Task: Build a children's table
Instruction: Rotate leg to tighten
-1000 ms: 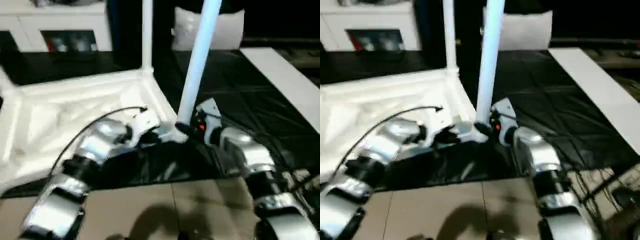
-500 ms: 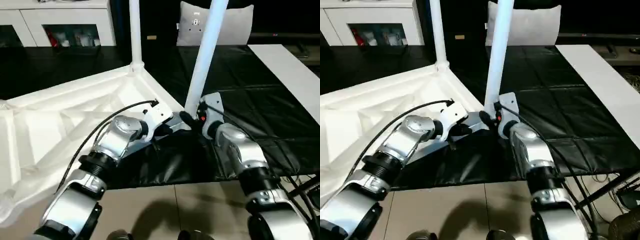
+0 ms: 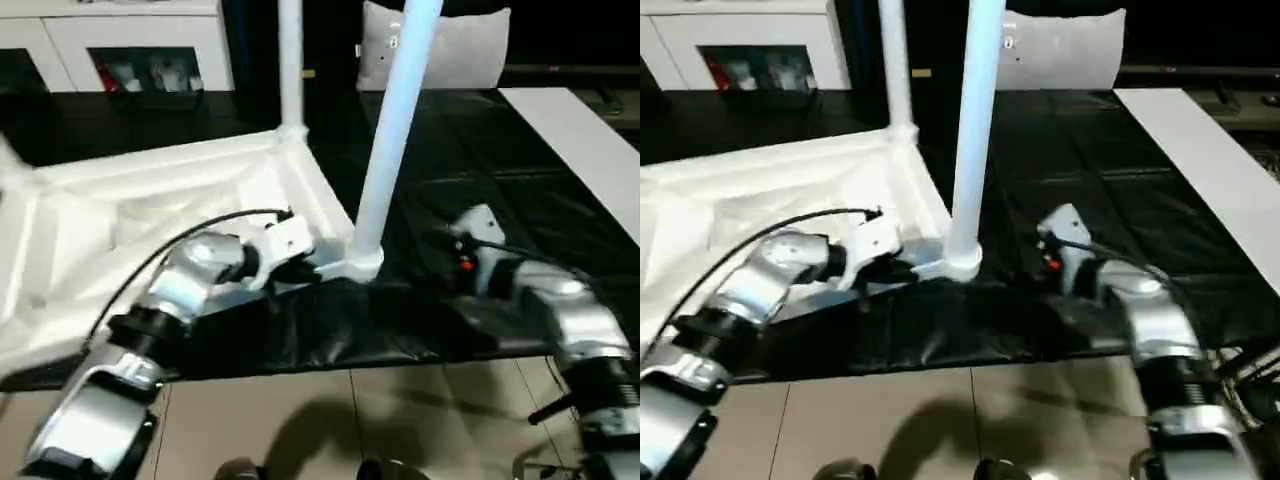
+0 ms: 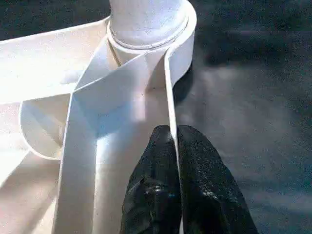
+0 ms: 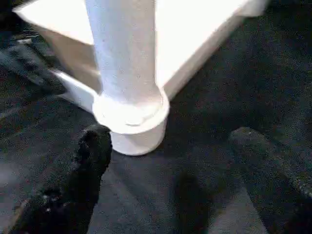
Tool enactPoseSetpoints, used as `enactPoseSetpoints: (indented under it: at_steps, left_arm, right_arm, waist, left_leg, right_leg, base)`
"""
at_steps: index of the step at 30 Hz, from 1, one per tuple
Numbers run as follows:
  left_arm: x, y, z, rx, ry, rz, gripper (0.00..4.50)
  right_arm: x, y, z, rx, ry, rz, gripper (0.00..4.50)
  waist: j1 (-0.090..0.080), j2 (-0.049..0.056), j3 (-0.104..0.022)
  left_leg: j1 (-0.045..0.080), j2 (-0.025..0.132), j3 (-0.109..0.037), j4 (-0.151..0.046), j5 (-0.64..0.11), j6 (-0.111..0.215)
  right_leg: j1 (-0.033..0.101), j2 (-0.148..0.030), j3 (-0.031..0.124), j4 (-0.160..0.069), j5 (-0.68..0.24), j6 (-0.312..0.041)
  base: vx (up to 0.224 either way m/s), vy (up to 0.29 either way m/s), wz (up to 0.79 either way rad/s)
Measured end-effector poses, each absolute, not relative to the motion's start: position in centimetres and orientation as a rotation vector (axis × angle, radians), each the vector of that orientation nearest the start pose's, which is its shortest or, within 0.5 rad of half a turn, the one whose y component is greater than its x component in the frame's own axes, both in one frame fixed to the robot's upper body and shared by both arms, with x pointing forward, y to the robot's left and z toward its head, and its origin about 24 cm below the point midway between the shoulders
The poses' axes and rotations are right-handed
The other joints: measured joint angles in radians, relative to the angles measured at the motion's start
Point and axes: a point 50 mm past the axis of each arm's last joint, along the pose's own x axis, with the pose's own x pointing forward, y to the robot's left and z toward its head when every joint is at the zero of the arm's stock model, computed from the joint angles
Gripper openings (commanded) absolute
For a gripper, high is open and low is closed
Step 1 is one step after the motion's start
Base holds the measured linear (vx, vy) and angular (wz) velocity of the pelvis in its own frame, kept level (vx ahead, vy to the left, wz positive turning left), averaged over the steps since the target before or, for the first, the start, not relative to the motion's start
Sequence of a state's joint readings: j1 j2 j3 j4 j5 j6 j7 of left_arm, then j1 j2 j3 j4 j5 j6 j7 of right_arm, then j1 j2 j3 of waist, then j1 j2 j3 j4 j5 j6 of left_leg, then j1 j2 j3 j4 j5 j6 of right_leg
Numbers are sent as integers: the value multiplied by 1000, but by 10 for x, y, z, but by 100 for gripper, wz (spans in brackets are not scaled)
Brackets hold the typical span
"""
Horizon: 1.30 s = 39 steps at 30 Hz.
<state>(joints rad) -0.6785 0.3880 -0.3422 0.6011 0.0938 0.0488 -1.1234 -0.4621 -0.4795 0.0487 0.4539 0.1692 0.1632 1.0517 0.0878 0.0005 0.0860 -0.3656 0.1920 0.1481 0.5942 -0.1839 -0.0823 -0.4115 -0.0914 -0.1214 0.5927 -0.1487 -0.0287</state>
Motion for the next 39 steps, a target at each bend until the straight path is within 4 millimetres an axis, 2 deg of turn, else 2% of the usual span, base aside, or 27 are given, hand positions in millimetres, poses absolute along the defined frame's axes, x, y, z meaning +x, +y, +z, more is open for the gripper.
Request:
enactPoseSetpoints:
  at_steps: [3,5,8,9,13,14,20,22,23,29,39]
  left_arm:
    - [328,129,72,637,386,-1362,0]
    - [325,132,73,655,389,-1418,0]
    - [322,131,73,671,389,-1476,0]
    - [321,130,74,675,389,-1491,0]
    - [318,129,74,690,388,-1554,0]
    - [317,128,73,694,387,-1564,0]
    - [315,125,73,699,376,-1612,0]
    - [315,125,74,701,375,-1614,0]
    - [315,125,74,701,375,-1615,0]
    - [313,125,73,711,371,-1625,0]
    - [313,123,70,659,401,-1593,0]
  right_arm:
    - [310,-196,76,-187,276,1075,417]
    - [307,-193,75,-188,287,1147,390]
    - [304,-189,73,-187,298,1219,372]
    - [303,-188,73,-185,300,1233,349]
    - [299,-179,70,-187,327,1341,333]
    - [298,-178,68,-185,333,1355,307]
    - [297,-173,64,-170,340,1419,261]
    - [296,-170,64,-163,340,1434,252]
    - [296,-169,63,-159,341,1441,228]
    - [298,-168,62,-131,352,1461,198]
    - [289,-164,56,-70,364,1407,194]
  waist:
    - [10,0,0]
    - [15,0,0]
    - [27,0,0]
    - [30,0,0]
    - [35,0,0]
    - [37,0,0]
    - [54,0,-1]
    - [55,-1,-1]
    - [55,-1,-1]
    - [53,-1,-2]
    - [57,0,-6]
  left_leg:
    - [0,1,1,1,0,0]
    - [0,1,2,1,0,0]
    - [0,1,3,1,0,0]
    - [0,2,3,1,0,0]
    - [0,2,4,1,0,0]
    - [0,2,4,1,0,0]
    - [1,2,5,2,0,0]
    - [1,3,5,2,0,0]
    - [1,3,5,2,0,0]
    - [1,4,6,3,0,0]
    - [4,4,7,3,0,0]
  right_leg:
    - [1,0,0,0,0,0]
    - [1,-1,0,0,0,0]
    - [1,-1,0,1,0,0]
    - [1,-1,0,1,0,0]
    - [1,-1,0,1,1,-2]
    - [1,-1,0,1,1,-2]
    - [1,-1,0,2,1,-1]
    - [1,-1,0,2,0,-1]
    - [1,-1,0,2,0,-1]
    - [1,-1,0,3,1,-1]
    - [3,-1,1,3,0,0]
  base:
    - [0,0,0]
    - [0,0,0]
    - [0,0,0]
    - [0,0,0]
    - [0,0,0]
    - [0,0,0]
    - [0,0,0]
    - [0,0,0]
    - [0,0,0]
    - [0,0,0]
    - [0,0,0]
